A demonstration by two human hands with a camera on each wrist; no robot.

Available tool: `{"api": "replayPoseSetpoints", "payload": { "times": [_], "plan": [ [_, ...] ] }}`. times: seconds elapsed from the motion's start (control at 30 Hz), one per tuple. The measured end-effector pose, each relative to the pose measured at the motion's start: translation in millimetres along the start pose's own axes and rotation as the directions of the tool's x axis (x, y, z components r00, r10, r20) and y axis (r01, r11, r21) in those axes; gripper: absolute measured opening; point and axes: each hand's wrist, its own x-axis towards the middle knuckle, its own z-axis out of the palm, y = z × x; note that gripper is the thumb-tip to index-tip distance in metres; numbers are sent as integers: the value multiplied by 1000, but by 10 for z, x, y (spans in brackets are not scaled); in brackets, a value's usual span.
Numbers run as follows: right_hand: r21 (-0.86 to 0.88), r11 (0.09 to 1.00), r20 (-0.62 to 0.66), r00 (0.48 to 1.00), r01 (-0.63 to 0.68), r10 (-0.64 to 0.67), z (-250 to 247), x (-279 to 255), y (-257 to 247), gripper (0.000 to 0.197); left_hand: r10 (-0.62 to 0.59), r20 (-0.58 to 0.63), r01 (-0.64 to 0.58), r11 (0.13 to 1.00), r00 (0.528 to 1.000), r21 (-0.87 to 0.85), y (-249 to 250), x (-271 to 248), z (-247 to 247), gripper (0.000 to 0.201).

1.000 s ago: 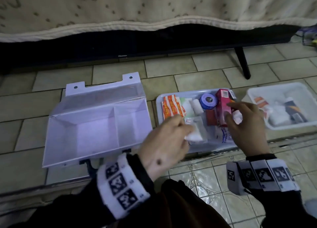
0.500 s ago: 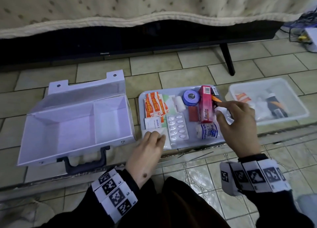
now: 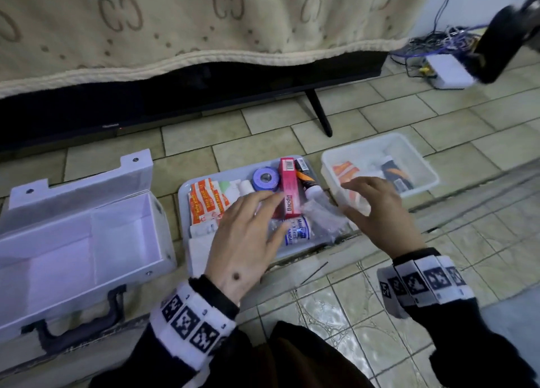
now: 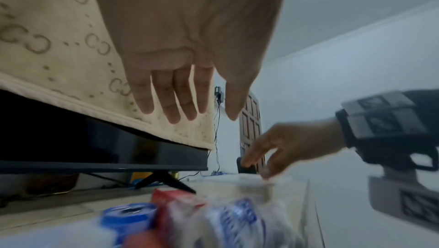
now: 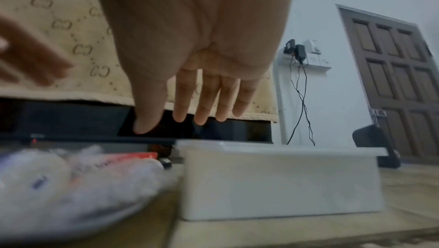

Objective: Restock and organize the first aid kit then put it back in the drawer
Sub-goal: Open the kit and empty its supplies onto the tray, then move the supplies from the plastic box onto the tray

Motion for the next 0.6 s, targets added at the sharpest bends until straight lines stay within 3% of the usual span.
{"api": "replayPoseSetpoints", "payload": {
  "times": [0.13,0.27,0.43,0.5,0.6],
  "plan": [
    [-67,990,195,975,126,-111,-26,-29,361,53,-32,112,42,995,993,-88,426,466,318,63],
    [-49,976,109,972,213,-207,22,-69,580,35,-28,174,39,998,984,-55,613,650,634,71],
    [-109,941,46,948,319,-316,98,-106,687,32,-64,248,43,995,967,88,667,681,899,76],
    [-133,928,30,937,348,-347,105,-112,721,26,-94,245,70,992,965,105,660,689,962,72],
    [-144,917,37,928,373,-371,113,-120,741,32,-94,211,76,993,973,93,657,712,1014,61]
  ]
}}
